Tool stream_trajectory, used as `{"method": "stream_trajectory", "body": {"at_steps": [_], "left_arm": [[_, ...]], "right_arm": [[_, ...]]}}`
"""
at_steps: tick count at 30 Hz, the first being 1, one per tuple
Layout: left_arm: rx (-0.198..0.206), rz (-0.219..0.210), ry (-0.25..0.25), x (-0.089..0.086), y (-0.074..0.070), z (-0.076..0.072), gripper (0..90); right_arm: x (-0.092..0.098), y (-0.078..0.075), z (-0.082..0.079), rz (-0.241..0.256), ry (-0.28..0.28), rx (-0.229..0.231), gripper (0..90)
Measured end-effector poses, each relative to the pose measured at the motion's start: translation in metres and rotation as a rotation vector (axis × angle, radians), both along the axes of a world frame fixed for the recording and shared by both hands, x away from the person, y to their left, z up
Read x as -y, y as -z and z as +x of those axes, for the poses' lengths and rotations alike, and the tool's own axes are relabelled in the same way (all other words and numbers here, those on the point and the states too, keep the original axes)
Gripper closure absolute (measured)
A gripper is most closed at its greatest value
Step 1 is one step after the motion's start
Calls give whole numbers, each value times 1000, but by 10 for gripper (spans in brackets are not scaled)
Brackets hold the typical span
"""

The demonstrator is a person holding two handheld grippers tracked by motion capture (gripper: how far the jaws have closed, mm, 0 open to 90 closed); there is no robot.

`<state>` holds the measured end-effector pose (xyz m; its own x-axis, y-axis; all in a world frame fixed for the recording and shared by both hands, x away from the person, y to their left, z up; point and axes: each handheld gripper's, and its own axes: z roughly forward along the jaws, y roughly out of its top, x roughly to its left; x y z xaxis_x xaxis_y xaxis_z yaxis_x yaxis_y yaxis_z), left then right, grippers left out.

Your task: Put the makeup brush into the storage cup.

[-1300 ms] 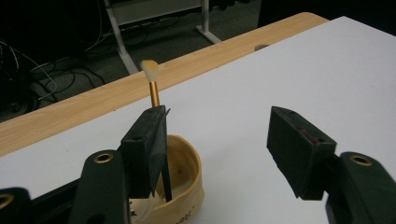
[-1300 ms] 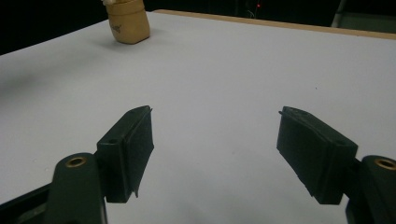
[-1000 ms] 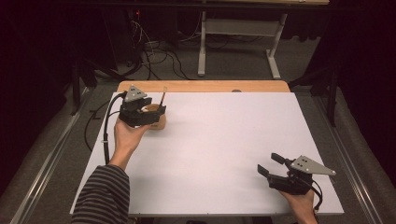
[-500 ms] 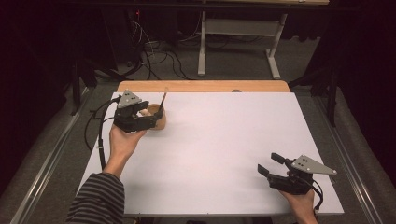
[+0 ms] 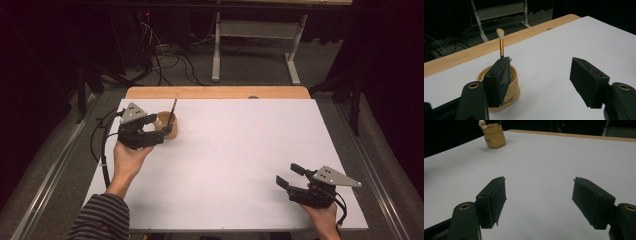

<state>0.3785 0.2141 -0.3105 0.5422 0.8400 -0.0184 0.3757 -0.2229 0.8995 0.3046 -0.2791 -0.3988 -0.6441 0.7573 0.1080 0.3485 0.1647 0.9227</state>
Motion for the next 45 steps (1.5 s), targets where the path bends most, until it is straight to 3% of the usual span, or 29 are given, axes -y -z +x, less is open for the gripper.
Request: {"method": "stream_trajectory", "body": {"at_steps": [24, 45], "left_arm": [[17, -16, 40, 3, 4, -23, 337], [8, -45, 68, 4, 12, -39, 336]], "right_arm": [[-3, -1, -1, -12, -12, 4, 291], [-5, 0, -1, -16, -19, -2, 292]]}}
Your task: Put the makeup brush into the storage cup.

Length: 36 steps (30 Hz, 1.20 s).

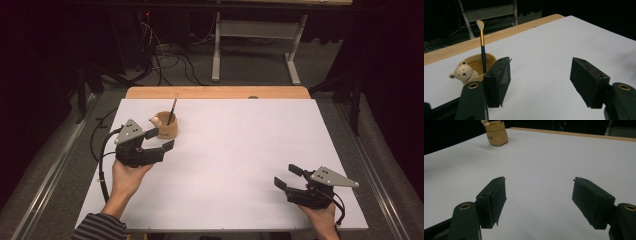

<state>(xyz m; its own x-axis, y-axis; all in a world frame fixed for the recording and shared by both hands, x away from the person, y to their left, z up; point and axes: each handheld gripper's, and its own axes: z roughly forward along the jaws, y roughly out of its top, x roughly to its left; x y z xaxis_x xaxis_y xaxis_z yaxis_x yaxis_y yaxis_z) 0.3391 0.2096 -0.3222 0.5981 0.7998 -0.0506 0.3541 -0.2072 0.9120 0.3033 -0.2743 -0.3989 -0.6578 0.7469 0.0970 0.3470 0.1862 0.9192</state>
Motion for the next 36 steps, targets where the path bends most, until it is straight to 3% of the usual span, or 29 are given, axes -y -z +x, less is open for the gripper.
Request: {"method": "stream_trajectory", "body": {"at_steps": [36], "left_arm": [[-12, -26, 36, 8, 17, -18, 334]], "right_arm": [[-1, 0, 0, -2, -3, -3, 293]]}}
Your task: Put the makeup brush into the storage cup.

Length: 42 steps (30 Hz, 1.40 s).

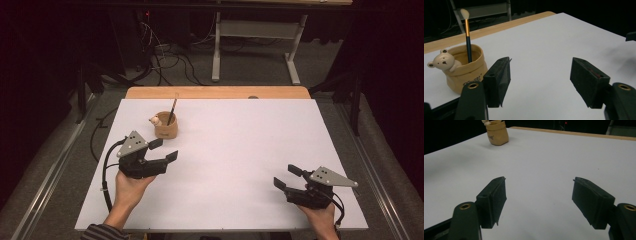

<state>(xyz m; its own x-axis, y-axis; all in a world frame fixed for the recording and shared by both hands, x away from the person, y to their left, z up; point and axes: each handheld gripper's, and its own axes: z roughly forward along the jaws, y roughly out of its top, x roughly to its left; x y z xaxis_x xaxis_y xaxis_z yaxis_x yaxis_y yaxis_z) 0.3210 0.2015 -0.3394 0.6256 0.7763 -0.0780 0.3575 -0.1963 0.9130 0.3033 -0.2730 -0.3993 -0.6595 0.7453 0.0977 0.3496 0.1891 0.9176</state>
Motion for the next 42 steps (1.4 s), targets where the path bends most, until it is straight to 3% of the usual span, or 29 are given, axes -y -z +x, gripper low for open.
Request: {"method": "stream_trajectory", "body": {"at_steps": [42], "left_arm": [[-32, 11, 4, 7, 28, -9, 331]], "right_arm": [[-3, 0, 0, -11, -9, 2, 296]]}}
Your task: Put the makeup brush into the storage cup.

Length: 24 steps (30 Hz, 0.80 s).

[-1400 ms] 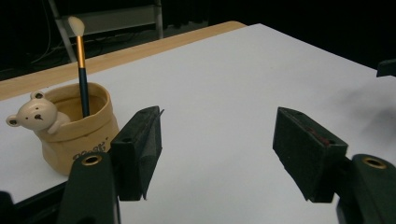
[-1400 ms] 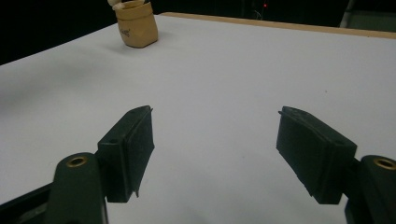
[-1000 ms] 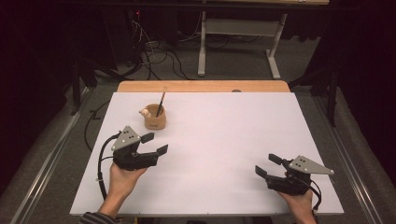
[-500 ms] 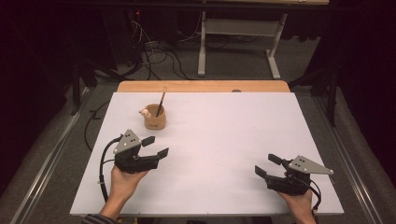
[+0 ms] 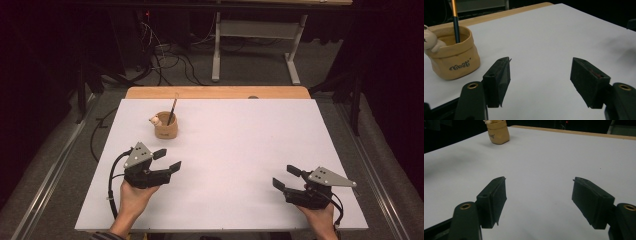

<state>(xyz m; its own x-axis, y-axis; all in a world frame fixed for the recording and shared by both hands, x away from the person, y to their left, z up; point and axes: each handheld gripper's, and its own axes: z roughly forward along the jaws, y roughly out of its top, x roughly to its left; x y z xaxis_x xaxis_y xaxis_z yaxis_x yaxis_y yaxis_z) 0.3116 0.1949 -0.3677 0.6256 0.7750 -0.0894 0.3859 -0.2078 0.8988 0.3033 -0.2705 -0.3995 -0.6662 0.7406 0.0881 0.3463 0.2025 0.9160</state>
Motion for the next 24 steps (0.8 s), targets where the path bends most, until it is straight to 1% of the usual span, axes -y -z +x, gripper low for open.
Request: {"method": "stream_trajectory", "body": {"at_steps": [12, 24], "left_arm": [[1, 30, -2, 4, 8, -1, 332], [-5, 30, -10, 6, 15, -1, 334]], "right_arm": [[-1, 0, 0, 0, -2, -6, 298], [-1, 1, 0, -5, -2, -9, 300]]}}
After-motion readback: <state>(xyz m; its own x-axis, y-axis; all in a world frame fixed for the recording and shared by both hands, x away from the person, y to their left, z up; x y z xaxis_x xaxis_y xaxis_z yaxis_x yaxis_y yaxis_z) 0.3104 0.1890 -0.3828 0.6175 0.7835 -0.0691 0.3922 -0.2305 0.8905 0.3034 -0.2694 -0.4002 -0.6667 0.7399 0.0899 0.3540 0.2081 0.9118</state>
